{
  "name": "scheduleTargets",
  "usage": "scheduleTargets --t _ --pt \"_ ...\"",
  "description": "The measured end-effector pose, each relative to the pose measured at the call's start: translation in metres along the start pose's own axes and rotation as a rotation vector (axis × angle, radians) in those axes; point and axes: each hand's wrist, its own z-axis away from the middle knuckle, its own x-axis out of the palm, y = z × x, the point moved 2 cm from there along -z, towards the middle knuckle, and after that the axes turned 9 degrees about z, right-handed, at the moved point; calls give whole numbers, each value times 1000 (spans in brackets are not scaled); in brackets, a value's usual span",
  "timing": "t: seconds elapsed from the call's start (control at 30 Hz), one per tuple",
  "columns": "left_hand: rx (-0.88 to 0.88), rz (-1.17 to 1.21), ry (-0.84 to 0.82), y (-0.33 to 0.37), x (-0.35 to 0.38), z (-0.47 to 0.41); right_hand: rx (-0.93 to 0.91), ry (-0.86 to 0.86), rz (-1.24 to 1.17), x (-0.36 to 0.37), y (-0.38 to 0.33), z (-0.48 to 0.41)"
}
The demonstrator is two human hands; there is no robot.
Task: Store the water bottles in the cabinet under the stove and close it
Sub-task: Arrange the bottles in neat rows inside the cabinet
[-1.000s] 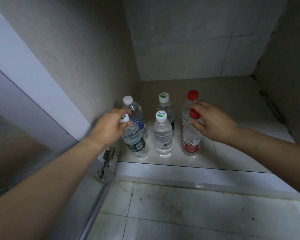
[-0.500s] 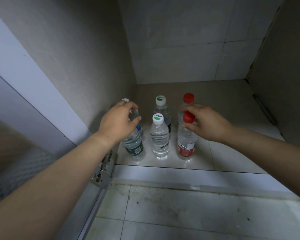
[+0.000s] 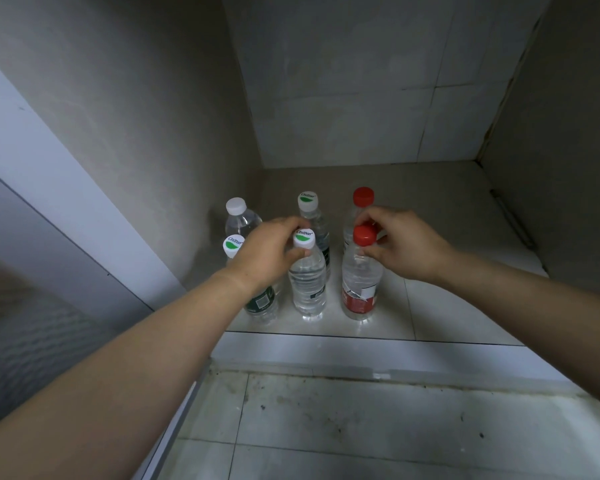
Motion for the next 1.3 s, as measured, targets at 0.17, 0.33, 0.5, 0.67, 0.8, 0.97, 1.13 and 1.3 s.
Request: scheduleTargets --t 0.17,0.33,0.5,0.67,0.8,0.97,1.13,1.3 --pt "2 -40 6 -1 1 4 -2 1 23 0 1 3" --pt "31 -75 -12 4 5 4 -12 -1 37 -1 1 4" --pt "33 -81 -11 2 8 2 -41 -6 42 -1 1 7" --pt "51 -74 -9 0 8 2 -30 -21 55 -3 0 8" --pt "62 -57 -20 3 8 3 -13 -17 92 -5 1 3" --pt "49 -122 -63 4 7 12 -13 -78 131 -7 -3 3" --pt "-21 -264 -136 11 0 15 4 -181 251 -25 -15 11" --pt "-20 -264 -129 30 -22 27 84 -229 329 -48 -36 41"
